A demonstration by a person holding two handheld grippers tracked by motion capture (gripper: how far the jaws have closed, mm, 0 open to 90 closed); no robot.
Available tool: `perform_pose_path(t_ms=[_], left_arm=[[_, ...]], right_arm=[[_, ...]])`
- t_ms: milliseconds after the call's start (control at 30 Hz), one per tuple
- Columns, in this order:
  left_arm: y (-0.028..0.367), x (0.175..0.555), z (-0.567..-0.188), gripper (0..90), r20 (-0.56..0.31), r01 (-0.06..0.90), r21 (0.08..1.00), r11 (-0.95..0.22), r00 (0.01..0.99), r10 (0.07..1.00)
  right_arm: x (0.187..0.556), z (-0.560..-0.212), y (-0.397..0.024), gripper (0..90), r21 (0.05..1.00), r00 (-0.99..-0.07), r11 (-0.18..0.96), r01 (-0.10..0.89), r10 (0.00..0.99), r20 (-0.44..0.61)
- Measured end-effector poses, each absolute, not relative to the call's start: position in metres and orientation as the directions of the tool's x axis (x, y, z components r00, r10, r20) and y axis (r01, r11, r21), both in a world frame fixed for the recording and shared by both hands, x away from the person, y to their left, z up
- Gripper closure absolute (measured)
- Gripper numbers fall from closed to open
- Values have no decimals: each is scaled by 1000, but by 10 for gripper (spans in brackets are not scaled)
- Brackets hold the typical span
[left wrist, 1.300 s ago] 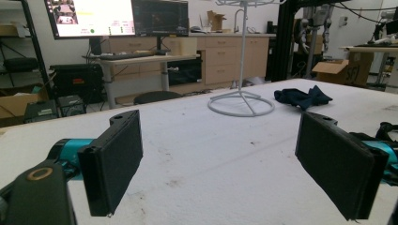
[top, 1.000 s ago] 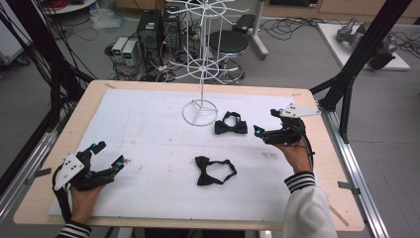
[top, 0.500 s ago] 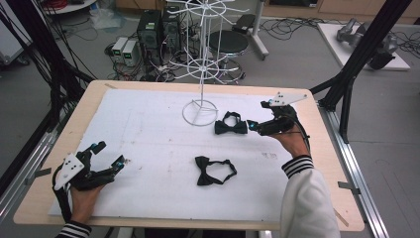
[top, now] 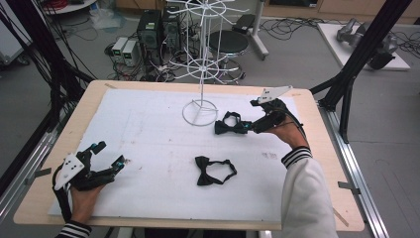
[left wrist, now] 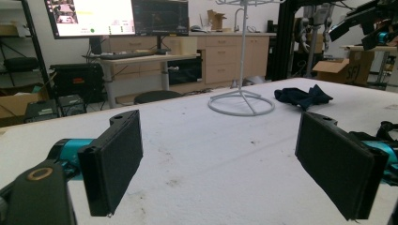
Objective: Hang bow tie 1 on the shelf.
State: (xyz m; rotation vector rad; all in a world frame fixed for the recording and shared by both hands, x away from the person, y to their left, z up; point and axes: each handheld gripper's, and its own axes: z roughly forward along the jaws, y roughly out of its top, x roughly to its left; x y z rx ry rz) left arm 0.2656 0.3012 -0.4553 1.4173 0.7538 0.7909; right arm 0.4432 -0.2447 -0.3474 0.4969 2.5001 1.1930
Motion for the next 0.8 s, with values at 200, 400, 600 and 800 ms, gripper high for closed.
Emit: perform_pose_path(t_ms=[200,400,600,800], left_arm=[[301,266,-455,158,17,-26,1000,-3,547,837],[301,266,-455,158,19,-26,1000,-6,547,837],[301,266,-455,158,19,-26,1000,-6,547,837],[301,266,-455,158,18,-26,1000,-4,547,837]], right_arm=[[457,-346,-236,92,749,-903,639,176,407,-135],[464,-347,-223,92,692,-924,705,156,352,-150],[470,-357,-214,92,651,-930,741,166,337,-146],[475,-371,-202,93,615,-944,771,167,304,-125]])
